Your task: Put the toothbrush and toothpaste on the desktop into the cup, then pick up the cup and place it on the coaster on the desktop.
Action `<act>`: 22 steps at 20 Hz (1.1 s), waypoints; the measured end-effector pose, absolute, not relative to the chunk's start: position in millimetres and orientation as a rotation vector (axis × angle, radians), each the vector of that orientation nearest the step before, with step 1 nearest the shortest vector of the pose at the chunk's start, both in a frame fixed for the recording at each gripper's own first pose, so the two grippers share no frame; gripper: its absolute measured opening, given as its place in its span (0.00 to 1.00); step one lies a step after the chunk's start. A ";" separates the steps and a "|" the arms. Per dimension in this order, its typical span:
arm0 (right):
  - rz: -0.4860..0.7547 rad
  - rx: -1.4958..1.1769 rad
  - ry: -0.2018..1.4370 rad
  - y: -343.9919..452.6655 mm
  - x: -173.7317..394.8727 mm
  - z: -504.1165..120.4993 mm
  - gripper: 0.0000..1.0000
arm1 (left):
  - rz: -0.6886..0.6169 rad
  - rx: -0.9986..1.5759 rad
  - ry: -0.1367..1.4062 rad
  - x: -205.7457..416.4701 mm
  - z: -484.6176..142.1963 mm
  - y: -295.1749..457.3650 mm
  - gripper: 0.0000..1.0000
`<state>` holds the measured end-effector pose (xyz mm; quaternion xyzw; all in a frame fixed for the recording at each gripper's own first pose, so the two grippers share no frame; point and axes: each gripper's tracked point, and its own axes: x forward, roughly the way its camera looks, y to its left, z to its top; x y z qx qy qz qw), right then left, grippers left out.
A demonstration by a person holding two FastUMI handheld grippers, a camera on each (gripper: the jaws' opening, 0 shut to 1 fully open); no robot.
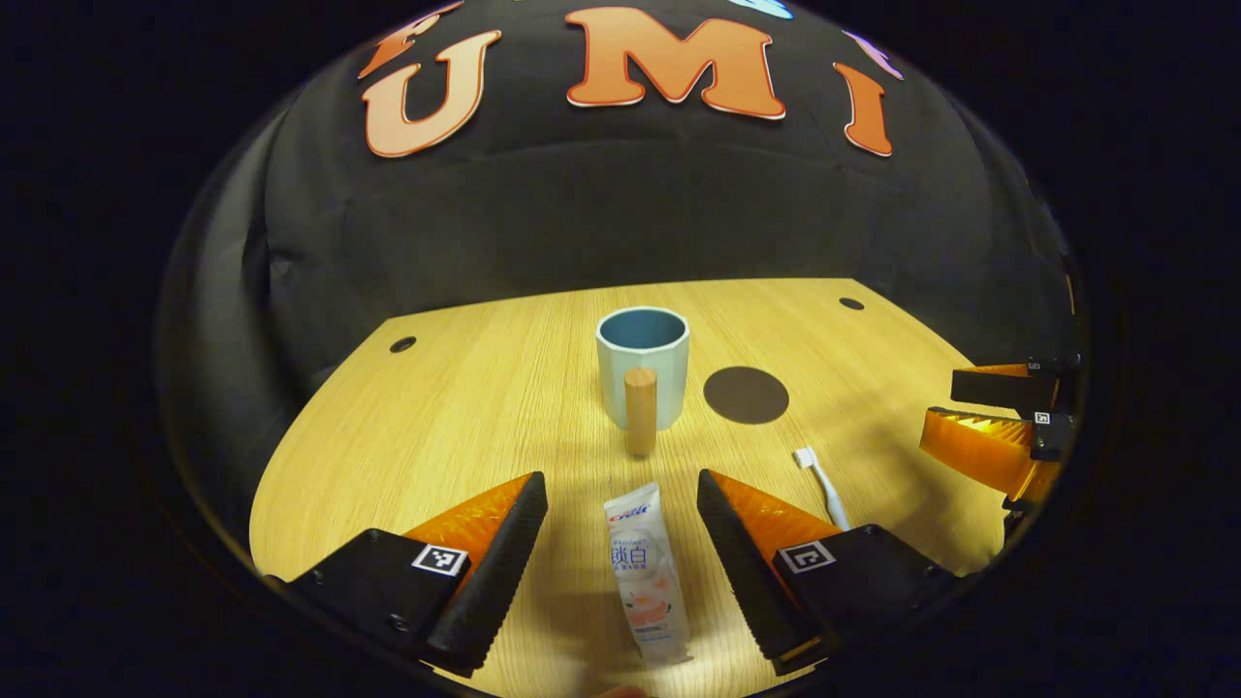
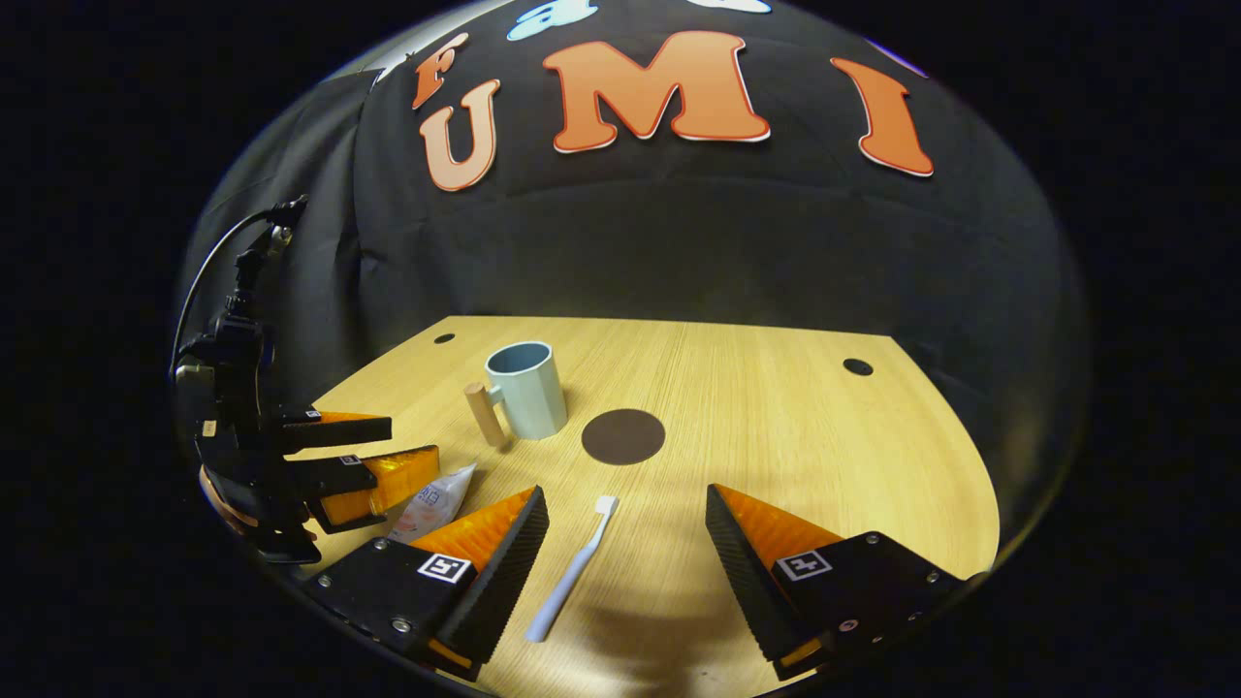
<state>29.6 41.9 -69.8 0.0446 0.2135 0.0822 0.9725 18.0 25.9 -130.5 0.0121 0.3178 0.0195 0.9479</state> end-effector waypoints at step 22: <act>0.195 0.116 0.657 66.1 24.2 -117.9 0.94 | -0.065 -0.143 0.946 3.1 -152.3 21.4 0.19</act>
